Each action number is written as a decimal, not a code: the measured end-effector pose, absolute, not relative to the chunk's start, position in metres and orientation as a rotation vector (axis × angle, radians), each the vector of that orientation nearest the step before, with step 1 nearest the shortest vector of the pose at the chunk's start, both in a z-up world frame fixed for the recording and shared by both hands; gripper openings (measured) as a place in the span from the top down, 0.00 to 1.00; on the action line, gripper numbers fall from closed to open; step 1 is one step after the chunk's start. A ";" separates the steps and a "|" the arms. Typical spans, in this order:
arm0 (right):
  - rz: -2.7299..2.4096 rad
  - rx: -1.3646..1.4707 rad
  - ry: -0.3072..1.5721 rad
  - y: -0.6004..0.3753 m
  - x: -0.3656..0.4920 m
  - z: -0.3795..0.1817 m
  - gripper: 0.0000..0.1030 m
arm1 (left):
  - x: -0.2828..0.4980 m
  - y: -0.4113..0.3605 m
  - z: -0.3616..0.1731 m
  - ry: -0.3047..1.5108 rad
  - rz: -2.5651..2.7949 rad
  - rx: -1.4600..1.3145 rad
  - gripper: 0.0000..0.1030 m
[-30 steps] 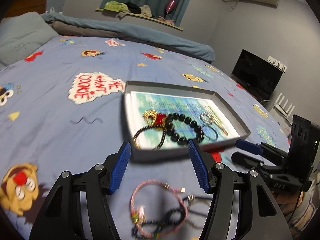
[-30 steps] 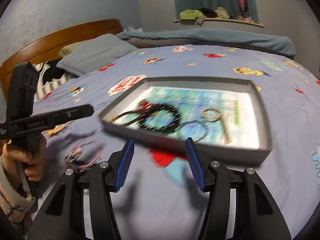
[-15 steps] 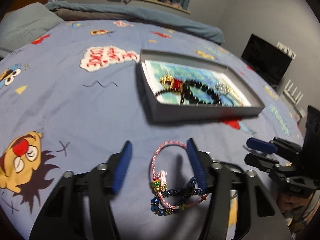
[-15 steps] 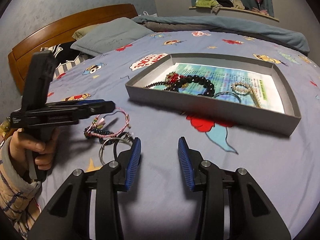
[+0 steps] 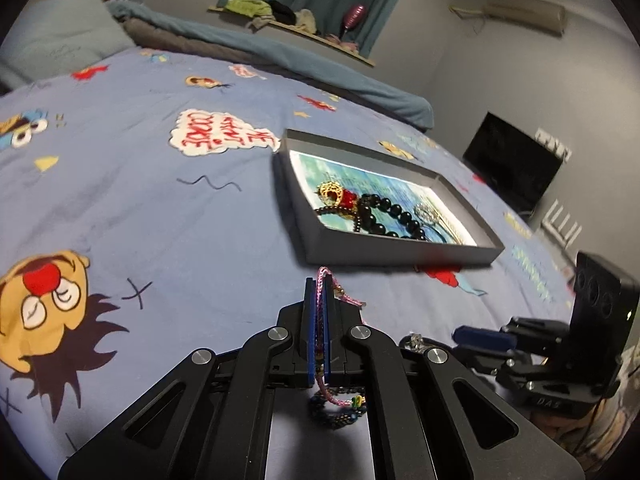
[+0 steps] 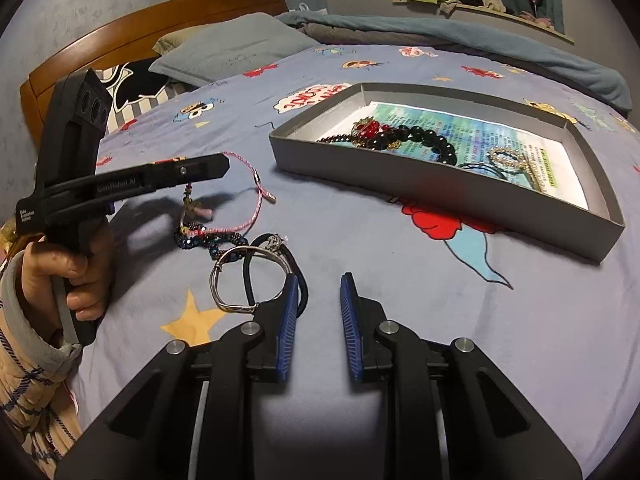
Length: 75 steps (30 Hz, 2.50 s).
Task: Organize jewelry
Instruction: 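Grasp the pink braided bracelet with the left tool while the right approaches the black hair tie, then grasp the black hair tie with the right tool while the left lifts the pink bracelet, then carry both pieces over the grey box and open both tools to drop them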
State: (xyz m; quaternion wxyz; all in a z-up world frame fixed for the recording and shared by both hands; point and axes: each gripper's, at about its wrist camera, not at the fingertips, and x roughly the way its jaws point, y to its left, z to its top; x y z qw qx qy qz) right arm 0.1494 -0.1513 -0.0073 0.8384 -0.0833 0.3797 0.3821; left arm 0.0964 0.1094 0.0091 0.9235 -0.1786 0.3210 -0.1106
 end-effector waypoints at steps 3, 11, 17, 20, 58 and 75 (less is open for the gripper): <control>0.812 -0.186 0.812 -0.148 0.150 -0.009 0.78 | 0.095 0.112 0.009 0.652 -0.231 -0.387 0.97; 0.780 -0.177 0.766 -0.153 0.150 -0.004 0.97 | 0.094 0.107 0.011 0.639 -0.237 -0.365 0.97; 0.691 -0.083 0.678 -0.190 0.155 0.016 0.97 | 0.089 0.104 0.020 0.606 -0.266 -0.351 0.97; 0.670 -0.055 0.652 -0.203 0.157 0.023 0.97 | 0.087 0.100 0.027 0.587 -0.285 -0.345 0.97; 0.550 0.051 0.656 -0.236 0.290 0.067 0.97 | 0.200 0.055 0.093 0.552 -0.295 -0.288 0.97; 0.498 0.046 0.853 -0.215 0.369 0.040 0.97 | 0.300 0.061 0.052 0.762 -0.166 -0.339 0.97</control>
